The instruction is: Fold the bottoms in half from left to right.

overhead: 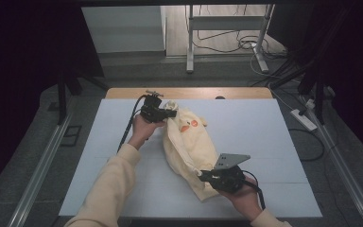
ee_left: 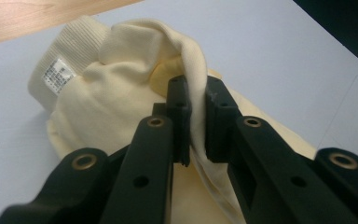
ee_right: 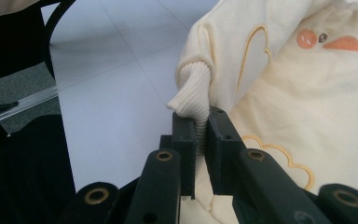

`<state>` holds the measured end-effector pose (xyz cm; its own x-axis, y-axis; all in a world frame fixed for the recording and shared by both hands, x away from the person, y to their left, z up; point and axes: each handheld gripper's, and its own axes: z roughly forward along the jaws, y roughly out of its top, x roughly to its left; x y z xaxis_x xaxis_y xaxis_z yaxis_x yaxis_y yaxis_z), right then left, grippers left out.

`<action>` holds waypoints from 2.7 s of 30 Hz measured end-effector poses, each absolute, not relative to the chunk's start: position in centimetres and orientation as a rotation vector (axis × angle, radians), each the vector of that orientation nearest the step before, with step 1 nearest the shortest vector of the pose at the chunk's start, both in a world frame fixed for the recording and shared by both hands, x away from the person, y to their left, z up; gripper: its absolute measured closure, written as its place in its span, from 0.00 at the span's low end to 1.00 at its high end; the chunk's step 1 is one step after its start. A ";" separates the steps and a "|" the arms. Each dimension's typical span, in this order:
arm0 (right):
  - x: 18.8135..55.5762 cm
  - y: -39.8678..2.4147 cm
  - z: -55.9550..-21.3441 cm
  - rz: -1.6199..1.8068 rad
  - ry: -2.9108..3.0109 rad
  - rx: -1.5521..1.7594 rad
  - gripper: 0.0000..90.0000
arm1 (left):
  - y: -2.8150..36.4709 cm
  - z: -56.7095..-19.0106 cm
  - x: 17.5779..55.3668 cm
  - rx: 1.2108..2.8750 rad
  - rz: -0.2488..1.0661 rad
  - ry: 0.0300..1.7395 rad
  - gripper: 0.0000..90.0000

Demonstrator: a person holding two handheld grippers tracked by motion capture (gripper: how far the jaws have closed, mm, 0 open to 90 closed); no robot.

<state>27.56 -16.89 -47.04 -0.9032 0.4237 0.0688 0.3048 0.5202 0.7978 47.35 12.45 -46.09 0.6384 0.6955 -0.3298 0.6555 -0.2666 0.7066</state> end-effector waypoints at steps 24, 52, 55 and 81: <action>27.1 -19.9 -47.0 1.307 2.582 0.758 0.92 | 8.7 -47.5 48.6 2.018 0.045 1.031 0.90; 27.6 -20.7 -47.9 1.219 2.621 0.776 0.91 | 7.0 -48.9 48.7 2.021 0.012 1.019 0.80; 27.5 -20.7 -47.9 1.216 2.618 0.773 0.88 | 7.1 -48.6 48.6 2.022 0.026 1.020 0.75; 29.7 -20.9 -47.2 1.200 2.535 0.833 0.43 | 11.3 -47.6 43.3 2.026 0.130 0.943 0.36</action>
